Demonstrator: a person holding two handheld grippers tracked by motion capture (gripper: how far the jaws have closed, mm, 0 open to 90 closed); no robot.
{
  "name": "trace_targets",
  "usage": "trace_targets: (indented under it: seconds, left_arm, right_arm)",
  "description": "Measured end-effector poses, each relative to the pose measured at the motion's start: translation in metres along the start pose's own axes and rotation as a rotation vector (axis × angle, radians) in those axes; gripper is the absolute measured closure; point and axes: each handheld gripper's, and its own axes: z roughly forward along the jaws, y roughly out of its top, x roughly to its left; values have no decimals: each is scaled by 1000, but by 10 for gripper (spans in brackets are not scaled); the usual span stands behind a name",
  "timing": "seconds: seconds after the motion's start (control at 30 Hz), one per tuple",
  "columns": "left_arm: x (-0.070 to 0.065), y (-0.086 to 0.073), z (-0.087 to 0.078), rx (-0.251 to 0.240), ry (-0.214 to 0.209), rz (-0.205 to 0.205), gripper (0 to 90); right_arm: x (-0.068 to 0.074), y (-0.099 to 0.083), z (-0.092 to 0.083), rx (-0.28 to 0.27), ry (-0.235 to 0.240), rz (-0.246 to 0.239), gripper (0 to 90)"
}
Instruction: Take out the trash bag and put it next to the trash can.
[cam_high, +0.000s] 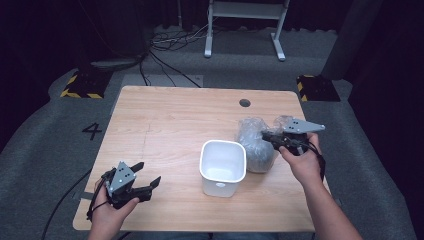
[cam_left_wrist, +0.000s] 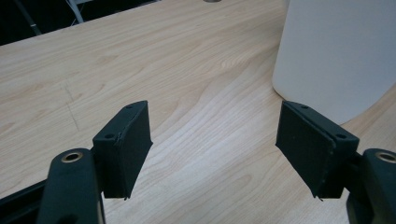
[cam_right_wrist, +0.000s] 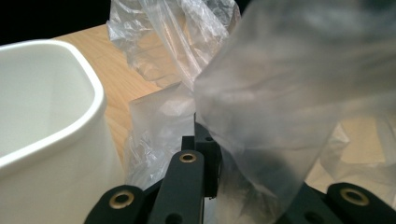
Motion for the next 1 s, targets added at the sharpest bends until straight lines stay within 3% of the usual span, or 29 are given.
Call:
trace_targets:
  seconds: [0.2,0.37,0.47,0.7,1.0]
  left_arm:
    - [0,-1,1,6,-1,0,262]
    - [1,-1,1,6,-1,-2,262]
    - [0,-1,1,5,-1,-3,262]
    - [0,-1,1,5,0,-3,262]
    - [-1,-1,1,2,0,-5,262]
  right_arm:
    - [1,-11,12,12,16,25,800]
    - [-1,-16,7,-16,-22,73,537]
    - [-2,-17,-1,-30,-26,104,457]
    - [3,-18,-25,-14,-25,113,382]
    - [6,-29,-57,69,-26,108,340]
